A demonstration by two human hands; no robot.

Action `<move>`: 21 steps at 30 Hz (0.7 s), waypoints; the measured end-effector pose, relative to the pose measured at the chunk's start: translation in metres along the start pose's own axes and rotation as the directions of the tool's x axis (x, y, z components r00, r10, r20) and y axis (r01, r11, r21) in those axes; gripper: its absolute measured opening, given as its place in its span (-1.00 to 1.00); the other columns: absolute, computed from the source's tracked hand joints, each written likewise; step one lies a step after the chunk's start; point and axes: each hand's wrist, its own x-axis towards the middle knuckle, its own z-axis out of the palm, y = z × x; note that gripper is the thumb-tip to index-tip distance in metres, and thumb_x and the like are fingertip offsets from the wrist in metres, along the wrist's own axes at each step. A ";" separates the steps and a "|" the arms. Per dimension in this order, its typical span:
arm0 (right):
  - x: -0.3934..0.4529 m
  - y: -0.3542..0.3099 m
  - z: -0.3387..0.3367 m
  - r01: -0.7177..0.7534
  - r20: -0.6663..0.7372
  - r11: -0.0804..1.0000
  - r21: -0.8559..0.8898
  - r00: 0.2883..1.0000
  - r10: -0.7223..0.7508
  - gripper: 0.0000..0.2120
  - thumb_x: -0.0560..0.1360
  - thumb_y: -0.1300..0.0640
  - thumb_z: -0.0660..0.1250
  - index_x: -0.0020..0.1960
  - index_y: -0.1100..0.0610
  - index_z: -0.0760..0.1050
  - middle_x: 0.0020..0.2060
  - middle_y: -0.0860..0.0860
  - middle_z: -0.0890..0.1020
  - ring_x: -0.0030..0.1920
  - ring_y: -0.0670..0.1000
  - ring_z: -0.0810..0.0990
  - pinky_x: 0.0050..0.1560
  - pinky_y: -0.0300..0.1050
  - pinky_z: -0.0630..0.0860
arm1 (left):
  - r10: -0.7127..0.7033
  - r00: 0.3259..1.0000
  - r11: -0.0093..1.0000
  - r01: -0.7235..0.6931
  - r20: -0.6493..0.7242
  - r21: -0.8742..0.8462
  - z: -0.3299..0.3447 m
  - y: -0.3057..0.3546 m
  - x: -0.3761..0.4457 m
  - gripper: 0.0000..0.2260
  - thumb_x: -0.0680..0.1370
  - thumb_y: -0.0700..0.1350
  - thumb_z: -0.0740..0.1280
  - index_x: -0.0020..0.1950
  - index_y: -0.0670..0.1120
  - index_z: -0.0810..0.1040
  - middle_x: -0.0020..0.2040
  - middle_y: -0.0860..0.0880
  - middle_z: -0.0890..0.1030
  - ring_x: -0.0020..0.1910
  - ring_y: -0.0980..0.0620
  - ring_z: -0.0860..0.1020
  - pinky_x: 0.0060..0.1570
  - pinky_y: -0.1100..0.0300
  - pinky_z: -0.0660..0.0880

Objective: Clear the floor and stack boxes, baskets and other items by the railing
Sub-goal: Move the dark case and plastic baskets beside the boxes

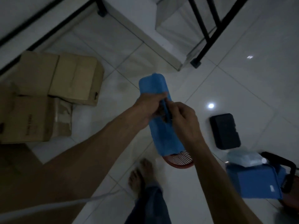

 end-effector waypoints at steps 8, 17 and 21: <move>0.089 0.002 0.088 -0.117 0.068 0.991 -0.061 0.990 0.121 -0.61 0.57 -0.13 0.34 0.22 0.13 0.46 0.03 0.02 0.61 -0.12 -0.09 0.59 -0.26 -0.36 0.47 | -0.117 0.984 0.976 0.089 -0.131 -0.197 -0.086 0.067 0.079 -0.72 0.72 -0.07 0.15 -0.18 -0.11 0.40 -0.17 -0.09 0.59 -0.23 0.03 0.59 -0.07 0.05 0.53; 0.176 -0.019 0.192 0.090 0.278 0.995 -0.031 0.957 -0.078 -0.44 0.47 -0.08 0.44 0.40 -0.02 0.36 0.24 0.00 0.46 0.14 -0.11 0.52 -0.11 -0.39 0.46 | -0.106 0.967 0.979 0.061 -0.233 -0.192 -0.173 0.116 0.189 -0.72 0.72 -0.07 0.13 -0.14 -0.13 0.44 -0.20 -0.08 0.59 -0.22 0.01 0.60 0.05 0.01 0.55; 0.222 -0.030 0.241 0.194 0.182 0.955 -0.224 0.971 -0.155 -0.65 0.57 -0.07 0.32 0.26 0.11 0.52 0.24 0.15 0.49 0.12 0.06 0.53 0.00 -0.19 0.55 | -0.123 0.975 0.952 0.063 -0.186 -0.301 -0.207 0.133 0.225 -0.78 0.72 -0.12 0.14 -0.05 -0.19 0.45 -0.14 -0.13 0.58 -0.15 -0.06 0.59 -0.31 0.13 0.60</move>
